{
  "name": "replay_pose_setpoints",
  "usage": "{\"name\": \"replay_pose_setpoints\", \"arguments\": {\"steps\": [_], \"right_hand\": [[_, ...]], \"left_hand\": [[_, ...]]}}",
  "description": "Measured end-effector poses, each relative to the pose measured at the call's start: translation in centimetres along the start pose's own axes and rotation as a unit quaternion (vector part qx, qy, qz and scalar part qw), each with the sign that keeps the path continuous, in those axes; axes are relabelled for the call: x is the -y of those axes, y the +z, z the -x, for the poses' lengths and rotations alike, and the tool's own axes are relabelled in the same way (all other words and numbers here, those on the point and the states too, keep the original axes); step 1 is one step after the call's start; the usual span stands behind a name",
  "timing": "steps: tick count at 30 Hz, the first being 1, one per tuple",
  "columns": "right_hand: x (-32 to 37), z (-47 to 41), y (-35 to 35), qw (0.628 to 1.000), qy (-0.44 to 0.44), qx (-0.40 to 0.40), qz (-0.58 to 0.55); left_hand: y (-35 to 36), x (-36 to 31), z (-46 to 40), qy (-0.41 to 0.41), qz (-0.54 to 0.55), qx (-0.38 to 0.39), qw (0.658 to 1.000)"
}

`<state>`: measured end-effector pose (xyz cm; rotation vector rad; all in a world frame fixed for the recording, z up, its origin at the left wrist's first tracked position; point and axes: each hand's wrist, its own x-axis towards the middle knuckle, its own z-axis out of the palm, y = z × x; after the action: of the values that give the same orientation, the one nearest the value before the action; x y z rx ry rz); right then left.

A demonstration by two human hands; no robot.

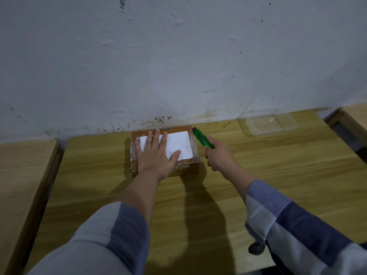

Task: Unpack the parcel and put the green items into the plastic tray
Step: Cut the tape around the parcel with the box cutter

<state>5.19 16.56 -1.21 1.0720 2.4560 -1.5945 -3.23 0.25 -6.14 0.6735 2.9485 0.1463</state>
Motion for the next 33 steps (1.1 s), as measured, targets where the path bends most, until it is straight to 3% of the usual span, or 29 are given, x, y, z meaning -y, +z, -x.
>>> {"name": "replay_pose_setpoints", "arguments": {"steps": [15,27,33], "right_hand": [[-0.1,1.3,-1.1,0.999,0.000,0.026,0.033],[-0.3,3.0,-1.2,0.983,-0.068,0.004,0.173],[-0.6,3.3,-1.4,0.983,-0.058,0.008,0.177]], "left_hand": [[0.1,-0.3,0.0,-0.012,-0.003,-0.001,1.000],[0.2,-0.4,-0.1,-0.018,-0.005,-0.001,1.000],[0.3,-0.4,-0.2,-0.018,-0.007,-0.002,1.000]]}}
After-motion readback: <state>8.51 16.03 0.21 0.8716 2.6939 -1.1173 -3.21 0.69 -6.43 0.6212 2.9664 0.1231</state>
